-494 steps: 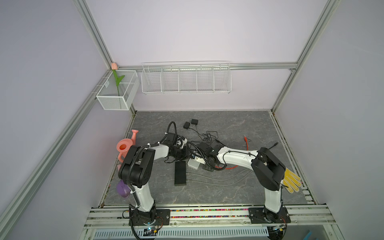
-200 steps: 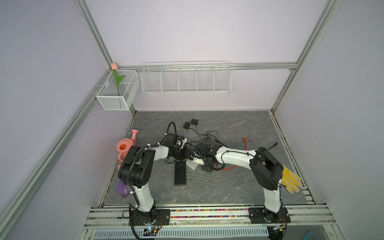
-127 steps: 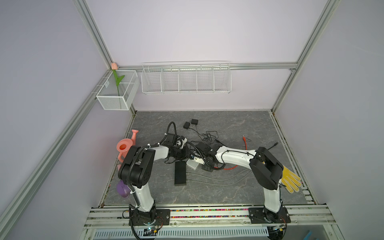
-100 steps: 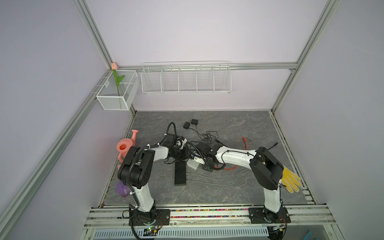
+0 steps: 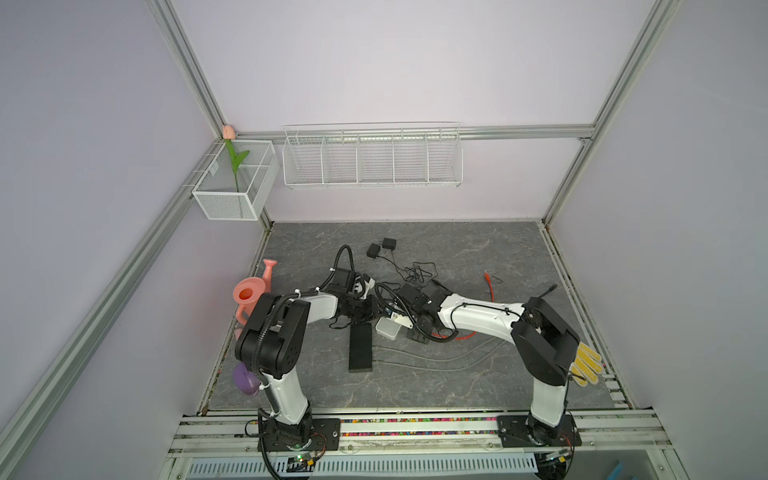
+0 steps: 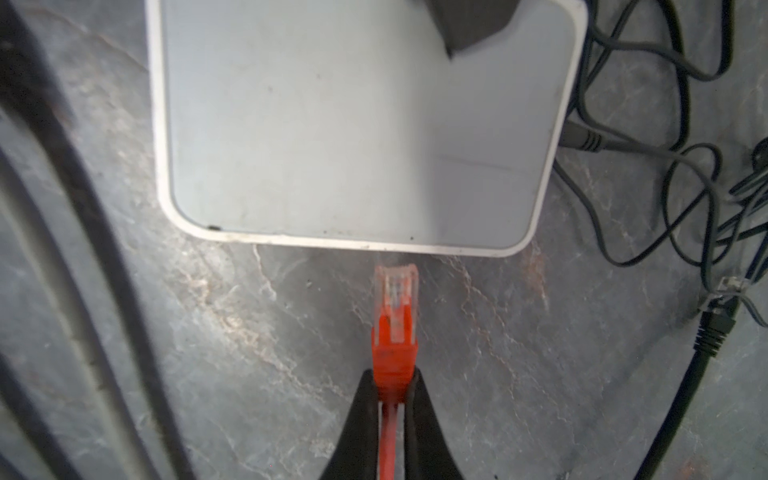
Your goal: Insert the plug into the switch port
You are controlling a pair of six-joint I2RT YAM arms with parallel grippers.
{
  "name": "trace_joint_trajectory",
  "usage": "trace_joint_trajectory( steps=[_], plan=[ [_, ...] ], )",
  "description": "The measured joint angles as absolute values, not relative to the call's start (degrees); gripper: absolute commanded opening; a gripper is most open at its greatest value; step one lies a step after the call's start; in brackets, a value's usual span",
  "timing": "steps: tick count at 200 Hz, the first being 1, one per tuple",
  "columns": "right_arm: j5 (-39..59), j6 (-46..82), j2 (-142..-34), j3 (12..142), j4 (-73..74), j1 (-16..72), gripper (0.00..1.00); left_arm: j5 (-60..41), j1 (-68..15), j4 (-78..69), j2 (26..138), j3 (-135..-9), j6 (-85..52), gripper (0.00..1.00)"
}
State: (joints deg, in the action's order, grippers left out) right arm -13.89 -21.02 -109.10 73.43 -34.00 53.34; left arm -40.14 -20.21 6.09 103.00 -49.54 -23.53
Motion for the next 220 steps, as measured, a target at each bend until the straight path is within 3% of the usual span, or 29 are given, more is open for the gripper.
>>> trace_joint_trajectory(
  steps=[220],
  plan=[
    [-13.69, -21.06, -113.47, 77.06, -35.97, 53.69, 0.06, -38.96, -20.21, 6.59, 102.32, -49.34, -23.49, 0.27]
  ],
)
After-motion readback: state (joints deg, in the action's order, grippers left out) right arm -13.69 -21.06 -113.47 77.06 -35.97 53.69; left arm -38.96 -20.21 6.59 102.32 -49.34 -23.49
